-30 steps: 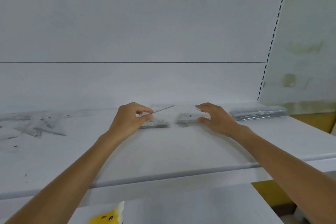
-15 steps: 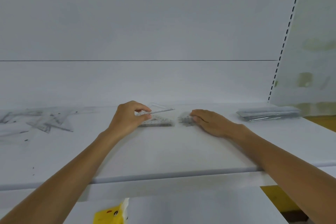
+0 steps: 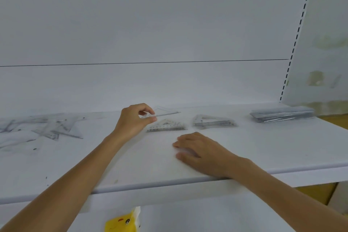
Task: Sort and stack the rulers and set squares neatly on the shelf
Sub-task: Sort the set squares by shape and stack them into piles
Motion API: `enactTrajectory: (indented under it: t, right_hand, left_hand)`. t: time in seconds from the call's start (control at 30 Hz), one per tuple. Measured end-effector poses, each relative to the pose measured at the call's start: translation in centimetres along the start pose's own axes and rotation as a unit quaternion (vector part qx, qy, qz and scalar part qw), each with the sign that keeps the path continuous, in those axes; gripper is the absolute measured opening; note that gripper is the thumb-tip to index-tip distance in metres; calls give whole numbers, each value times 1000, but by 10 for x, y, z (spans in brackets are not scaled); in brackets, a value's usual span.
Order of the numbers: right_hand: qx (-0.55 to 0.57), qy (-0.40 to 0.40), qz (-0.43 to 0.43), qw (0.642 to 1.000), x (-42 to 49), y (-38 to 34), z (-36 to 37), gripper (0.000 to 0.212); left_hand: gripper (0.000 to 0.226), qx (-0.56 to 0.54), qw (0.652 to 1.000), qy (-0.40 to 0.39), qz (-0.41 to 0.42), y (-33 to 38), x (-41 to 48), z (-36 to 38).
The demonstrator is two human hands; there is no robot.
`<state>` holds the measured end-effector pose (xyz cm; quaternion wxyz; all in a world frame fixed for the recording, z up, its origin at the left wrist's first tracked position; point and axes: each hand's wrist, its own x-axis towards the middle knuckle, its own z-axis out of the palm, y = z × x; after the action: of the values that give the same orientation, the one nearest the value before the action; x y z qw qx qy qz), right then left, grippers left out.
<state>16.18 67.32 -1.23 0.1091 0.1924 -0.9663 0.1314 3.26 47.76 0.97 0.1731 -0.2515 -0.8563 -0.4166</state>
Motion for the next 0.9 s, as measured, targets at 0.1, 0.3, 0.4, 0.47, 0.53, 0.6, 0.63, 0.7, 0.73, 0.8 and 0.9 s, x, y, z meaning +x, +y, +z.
enactTrajectory:
  t: [0.1, 0.3, 0.4, 0.47, 0.53, 0.6, 0.63, 0.7, 0.73, 0.8, 0.9]
  right_hand:
    - [1, 3, 5, 1000, 0, 1, -1, 41]
    - [1, -5, 7, 1000, 1, 2, 1, 41]
    - [8, -13, 10, 1000, 1, 1, -1, 41]
    - [12, -14, 12, 1000, 0, 1, 0, 41]
    - [13, -12, 14, 1000, 0, 1, 0, 41]
    - [12, -10, 14, 1000, 1, 0, -1, 40]
    - [9, -10, 14, 1000, 2, 0, -1, 40]
    - [0, -15, 12, 1000, 4, 0, -4, 39]
    - [-4, -16, 11, 1000, 6, 0, -5, 38]
    - [-6, -11, 13, 1000, 12, 0, -9, 34]
    - [-18, 8, 4, 1000, 33, -9, -9, 31]
  left_hand:
    - [13, -11, 1000, -4, 0, 2, 2, 3]
    - [9, 23, 997, -78, -8, -2, -1, 16]
    - [10, 78, 989, -125, -18, -9, -5, 23]
    - [10, 80, 989, -120, -20, -9, -6, 24]
    - [17, 81, 990, -111, -21, -9, -6, 24]
    - [26, 87, 991, -96, -20, -8, -7, 24]
    - [29, 91, 992, -86, -17, -7, -7, 23]
    - [28, 92, 993, -68, -11, -5, -8, 18]
    - [24, 91, 994, -65, -10, -5, -8, 15]
    - [15, 88, 994, -69, -9, -6, -10, 5]
    - [4, 77, 994, -76, -11, -14, -19, -16]
